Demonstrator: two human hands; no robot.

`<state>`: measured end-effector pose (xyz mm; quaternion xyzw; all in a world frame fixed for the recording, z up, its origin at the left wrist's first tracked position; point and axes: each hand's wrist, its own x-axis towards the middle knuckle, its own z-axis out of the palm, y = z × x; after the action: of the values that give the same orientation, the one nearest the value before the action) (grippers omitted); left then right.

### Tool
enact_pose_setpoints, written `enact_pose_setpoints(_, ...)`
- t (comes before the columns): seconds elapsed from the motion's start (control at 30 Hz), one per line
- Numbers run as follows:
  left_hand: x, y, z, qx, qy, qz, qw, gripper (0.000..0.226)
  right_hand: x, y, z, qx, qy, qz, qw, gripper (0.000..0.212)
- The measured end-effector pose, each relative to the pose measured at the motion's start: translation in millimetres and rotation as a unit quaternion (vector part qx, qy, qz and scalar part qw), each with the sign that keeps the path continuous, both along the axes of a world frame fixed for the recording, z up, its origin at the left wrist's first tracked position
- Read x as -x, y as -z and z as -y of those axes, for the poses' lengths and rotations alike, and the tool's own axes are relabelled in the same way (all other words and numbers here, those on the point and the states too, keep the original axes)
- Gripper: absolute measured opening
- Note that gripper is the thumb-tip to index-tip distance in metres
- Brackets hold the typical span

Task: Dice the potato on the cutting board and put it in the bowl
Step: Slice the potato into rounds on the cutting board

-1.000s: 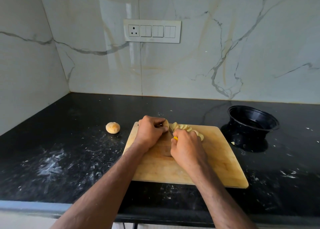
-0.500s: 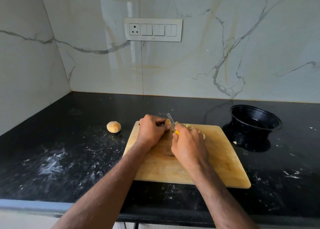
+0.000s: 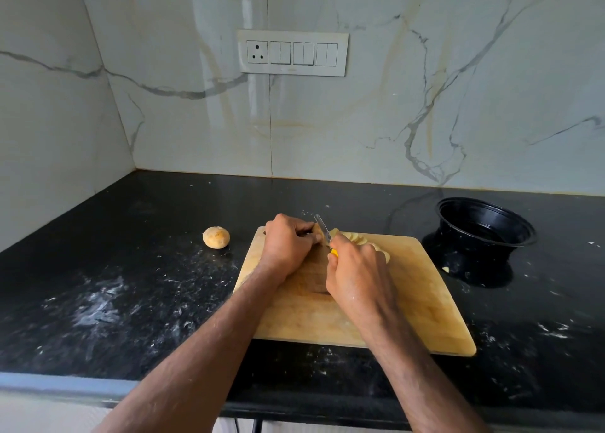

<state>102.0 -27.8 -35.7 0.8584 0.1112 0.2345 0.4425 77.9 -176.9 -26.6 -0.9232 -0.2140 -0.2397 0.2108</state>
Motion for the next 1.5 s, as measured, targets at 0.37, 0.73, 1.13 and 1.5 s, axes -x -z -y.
enact_pose_setpoints(0.37, 1.1, -4.9, 1.9, 0.004, 0.012, -0.012, 1.0, 0.013, -2.3, -6.9, -8.5, -0.005, 0.007, -0.035, 0.999, 0.022)
enact_pose_setpoints(0.73, 2.1, -6.1, 1.1, -0.003, 0.019, -0.016, 1.0, 0.012, -8.4, -6.2, -16.7, -0.012, -0.009, -0.065, 0.998, 0.027)
enact_pose_setpoints(1.13, -2.2, -1.0, 2.1, -0.033, -0.005, -0.022, 0.999, 0.017, -12.1, -4.0, -19.8, -0.013, -0.012, -0.07, 0.997, 0.024)
enact_pose_setpoints(1.5, -1.8, 0.2, 1.7, -0.043, -0.009, -0.01, 0.999, 0.017, -12.1, -4.8, -23.6, -0.004, -0.029, -0.073, 0.997, 0.026)
